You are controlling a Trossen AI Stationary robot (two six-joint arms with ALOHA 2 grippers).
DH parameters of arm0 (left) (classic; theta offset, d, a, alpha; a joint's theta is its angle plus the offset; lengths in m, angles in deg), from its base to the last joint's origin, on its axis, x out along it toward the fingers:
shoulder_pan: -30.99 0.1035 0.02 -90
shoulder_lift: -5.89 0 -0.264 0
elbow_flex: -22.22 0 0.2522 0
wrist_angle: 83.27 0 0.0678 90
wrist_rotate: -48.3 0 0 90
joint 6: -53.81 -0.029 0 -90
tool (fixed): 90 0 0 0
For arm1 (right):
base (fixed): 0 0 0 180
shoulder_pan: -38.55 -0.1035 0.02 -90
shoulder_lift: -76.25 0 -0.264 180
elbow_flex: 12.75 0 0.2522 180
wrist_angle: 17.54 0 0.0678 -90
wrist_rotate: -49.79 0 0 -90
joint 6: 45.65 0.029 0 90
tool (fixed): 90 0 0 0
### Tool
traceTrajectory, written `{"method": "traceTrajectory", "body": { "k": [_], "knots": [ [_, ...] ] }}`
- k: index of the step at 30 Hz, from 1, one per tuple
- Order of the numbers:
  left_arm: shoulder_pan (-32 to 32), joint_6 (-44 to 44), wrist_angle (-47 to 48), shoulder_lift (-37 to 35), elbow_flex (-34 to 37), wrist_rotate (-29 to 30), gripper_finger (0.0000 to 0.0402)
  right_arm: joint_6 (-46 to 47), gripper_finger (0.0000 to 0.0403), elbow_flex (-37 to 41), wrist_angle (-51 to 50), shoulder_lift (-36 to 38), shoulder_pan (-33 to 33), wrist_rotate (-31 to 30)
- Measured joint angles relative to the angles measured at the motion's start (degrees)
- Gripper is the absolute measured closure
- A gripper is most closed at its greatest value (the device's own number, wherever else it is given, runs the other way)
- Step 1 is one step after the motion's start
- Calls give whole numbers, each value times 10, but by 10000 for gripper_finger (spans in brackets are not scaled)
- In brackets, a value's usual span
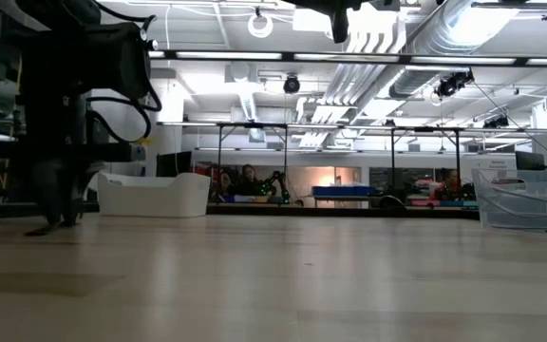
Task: Sort silverware by color (type)
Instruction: Put the black fork into the transparent bin
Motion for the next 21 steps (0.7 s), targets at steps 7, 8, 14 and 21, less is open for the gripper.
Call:
{"method": "traceTrajectory", "body": {
  "k": [7, 8, 14, 21],
  "knots": [
    [0, -29, -9, -11, 2, 10, 395, 0, 403, 0, 0, 0, 0, 0],
    [0, -32, -9, -13, 2, 12, 395, 0, 403, 0, 0, 0, 0, 0],
    [0, -41, -9, -21, 2, 18, 399, 0, 403, 0, 0, 0, 0, 0],
    [0, -123, -39, -32, 6, 42, 400, 0, 403, 0, 0, 0, 0, 0]
  ]
}}
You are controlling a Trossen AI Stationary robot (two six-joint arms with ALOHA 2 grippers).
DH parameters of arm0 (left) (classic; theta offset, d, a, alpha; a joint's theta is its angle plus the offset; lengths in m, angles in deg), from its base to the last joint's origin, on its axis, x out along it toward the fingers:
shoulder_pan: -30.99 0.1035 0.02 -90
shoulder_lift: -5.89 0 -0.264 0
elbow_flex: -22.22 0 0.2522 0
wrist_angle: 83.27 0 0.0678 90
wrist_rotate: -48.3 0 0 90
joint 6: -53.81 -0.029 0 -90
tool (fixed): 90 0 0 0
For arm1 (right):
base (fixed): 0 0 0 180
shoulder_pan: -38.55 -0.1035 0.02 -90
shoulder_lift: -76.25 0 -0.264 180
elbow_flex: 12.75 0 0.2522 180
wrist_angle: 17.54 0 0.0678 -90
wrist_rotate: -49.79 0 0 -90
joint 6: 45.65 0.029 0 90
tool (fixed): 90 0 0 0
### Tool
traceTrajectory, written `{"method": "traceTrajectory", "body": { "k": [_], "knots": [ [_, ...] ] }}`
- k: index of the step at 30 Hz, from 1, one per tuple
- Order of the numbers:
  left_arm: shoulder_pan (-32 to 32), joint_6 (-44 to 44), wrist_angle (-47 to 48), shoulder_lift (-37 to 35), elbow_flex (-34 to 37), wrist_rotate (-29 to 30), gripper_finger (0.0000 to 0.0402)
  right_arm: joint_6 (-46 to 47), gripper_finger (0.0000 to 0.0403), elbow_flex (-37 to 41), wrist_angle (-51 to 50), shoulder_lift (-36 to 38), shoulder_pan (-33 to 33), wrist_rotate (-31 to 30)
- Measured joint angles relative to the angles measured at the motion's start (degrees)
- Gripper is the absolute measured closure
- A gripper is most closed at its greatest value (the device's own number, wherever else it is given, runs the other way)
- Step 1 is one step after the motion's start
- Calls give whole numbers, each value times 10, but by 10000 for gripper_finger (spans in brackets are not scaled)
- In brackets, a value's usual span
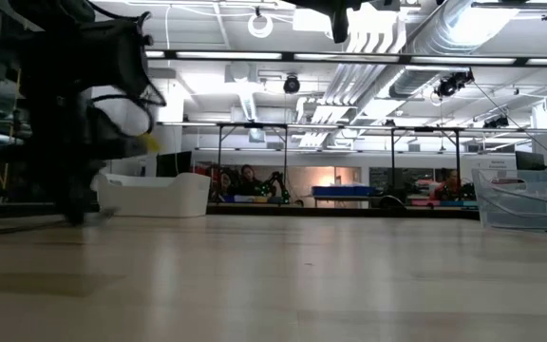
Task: Sort silverware by color (type)
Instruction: Put the black fork into the transparent bin
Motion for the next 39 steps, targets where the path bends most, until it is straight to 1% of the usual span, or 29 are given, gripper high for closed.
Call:
{"method": "traceTrajectory", "body": {
  "k": [3, 7, 12, 15, 18, 22, 25, 30, 33, 39],
  "knots": [
    [1, -51, -61, -32, -3, 27, 401, 0, 403, 0, -3, 10, 0, 5],
    [7, -145, -164, -89, -2, 39, 401, -12, 403, 0, -25, 54, 0, 8],
    [28, -303, -296, -170, -3, 12, 401, -19, 403, 0, -102, 114, 0, -2],
    [45, -389, -386, -220, -4, 4, 401, -20, 403, 0, -147, 137, 0, -4],
    [59, -488, -483, -266, -4, -14, 401, -20, 403, 0, -161, 147, 0, -12],
    [63, -638, -606, -314, -5, -70, 401, -18, 403, 0, -149, 141, 0, -12],
    [62, -703, -621, -338, -19, -78, 401, -8, 403, 0, -128, 128, 0, -11],
    [62, -755, -612, -354, -40, -78, 401, -5, 403, 0, -86, 100, -2, 4],
    [62, -770, -608, -352, -42, -78, 401, -5, 403, 0, -69, 91, -2, 4],
    [62, -777, -596, -346, -42, -78, 401, -5, 403, 0, -68, 90, -2, 4]
  ]
}}
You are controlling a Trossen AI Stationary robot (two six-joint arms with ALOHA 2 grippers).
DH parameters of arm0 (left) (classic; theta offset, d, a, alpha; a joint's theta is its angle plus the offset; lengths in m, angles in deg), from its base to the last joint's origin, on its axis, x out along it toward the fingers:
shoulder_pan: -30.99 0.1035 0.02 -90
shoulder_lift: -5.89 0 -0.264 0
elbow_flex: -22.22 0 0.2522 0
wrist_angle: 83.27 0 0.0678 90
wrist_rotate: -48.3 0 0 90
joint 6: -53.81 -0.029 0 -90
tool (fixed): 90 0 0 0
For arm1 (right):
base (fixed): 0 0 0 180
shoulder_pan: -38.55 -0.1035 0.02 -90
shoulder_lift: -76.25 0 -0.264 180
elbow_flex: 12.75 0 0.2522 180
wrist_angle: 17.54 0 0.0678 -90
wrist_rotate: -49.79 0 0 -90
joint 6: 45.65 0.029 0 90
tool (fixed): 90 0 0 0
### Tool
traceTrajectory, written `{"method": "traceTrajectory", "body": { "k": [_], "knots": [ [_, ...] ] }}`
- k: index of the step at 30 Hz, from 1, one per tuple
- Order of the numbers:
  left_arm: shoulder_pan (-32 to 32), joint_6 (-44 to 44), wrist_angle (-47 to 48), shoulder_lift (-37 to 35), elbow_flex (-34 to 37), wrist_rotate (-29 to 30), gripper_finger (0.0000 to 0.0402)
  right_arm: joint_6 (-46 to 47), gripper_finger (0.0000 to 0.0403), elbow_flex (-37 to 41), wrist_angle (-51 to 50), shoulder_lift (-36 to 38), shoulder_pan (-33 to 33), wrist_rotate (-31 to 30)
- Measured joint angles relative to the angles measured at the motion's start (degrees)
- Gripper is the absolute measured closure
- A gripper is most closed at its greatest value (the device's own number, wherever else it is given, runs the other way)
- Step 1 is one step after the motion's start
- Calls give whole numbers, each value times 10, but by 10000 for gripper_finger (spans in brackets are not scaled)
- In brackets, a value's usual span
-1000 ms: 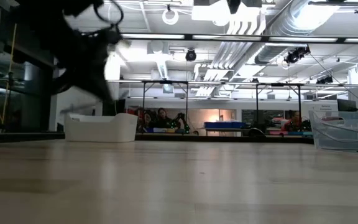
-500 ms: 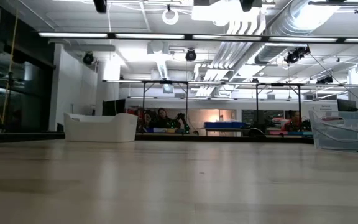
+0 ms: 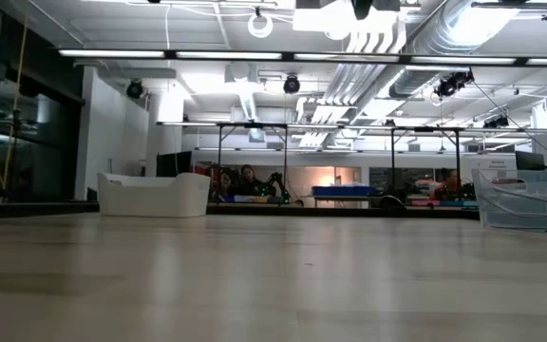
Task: Sort silverware by color (type)
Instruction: Put the black fork into the transparent bin
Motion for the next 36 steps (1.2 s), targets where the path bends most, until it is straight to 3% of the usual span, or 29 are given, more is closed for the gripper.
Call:
{"method": "traceTrajectory", "body": {
  "k": [10, 17, 23, 29, 36],
  "knots": [
    [0, 0, -2, 4, 0, 15, 401, 22, 403, 0, 29, -3, 0, 1],
    [0, 5, -66, 85, -1, 16, 401, 45, 403, 0, 142, -54, 0, 14],
    [0, 15, -124, 153, -1, 16, 401, 103, 395, 0, 162, -105, -7, 23],
    [0, 44, -140, 194, -1, 10, 401, 171, 329, 0, 167, -138, -11, 24],
    [0, 63, -181, 227, -1, -2, 401, 168, 235, 0, 170, -143, -11, 24]
  ]
}}
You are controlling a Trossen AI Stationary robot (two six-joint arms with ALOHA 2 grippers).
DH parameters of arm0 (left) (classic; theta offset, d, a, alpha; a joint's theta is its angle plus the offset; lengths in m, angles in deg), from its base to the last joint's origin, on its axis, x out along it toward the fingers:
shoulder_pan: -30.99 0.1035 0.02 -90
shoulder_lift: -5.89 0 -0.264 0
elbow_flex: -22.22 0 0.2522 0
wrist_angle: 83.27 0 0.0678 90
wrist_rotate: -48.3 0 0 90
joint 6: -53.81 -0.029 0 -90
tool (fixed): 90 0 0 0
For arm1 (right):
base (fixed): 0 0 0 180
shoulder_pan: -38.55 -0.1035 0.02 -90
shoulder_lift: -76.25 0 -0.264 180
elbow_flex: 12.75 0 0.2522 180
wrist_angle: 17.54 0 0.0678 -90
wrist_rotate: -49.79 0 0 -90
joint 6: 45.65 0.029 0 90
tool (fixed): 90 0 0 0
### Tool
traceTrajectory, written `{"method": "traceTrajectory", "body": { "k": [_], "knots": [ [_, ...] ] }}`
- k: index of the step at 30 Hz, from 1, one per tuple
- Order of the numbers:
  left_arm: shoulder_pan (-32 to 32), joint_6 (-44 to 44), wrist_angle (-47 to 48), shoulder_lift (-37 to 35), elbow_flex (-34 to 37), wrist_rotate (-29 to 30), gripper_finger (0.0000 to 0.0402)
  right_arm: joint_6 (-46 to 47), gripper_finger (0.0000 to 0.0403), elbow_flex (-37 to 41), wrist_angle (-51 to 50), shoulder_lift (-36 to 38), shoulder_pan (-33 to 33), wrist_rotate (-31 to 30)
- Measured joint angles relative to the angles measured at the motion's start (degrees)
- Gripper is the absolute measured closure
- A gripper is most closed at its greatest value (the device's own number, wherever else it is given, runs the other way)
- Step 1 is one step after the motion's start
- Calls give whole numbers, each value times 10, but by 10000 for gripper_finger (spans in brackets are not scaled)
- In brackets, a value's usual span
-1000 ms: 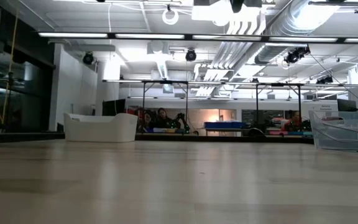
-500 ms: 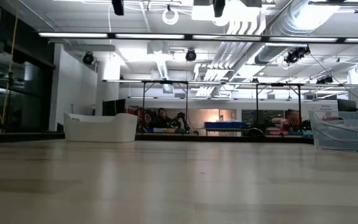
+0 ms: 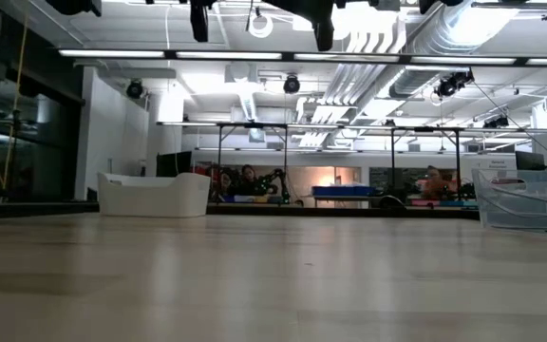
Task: Sort silverware by color (type)
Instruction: Put the black fork into the transparent bin
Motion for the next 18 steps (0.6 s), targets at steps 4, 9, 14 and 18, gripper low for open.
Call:
{"method": "traceTrajectory", "body": {
  "k": [4, 9, 14, 18],
  "knots": [
    [0, 4, -18, 19, 0, -1, 401, -12, 222, 0, 7, 0, 0, 0],
    [0, 14, -48, 37, 0, -16, 401, -19, 228, 0, 2, 0, 0, 0],
    [0, 14, -48, 43, 0, -16, 401, -34, 247, 0, 1, 0, 0, 0],
    [0, 12, -47, 43, 0, -16, 401, -33, 283, 0, 1, 0, 0, 0]
  ]
}}
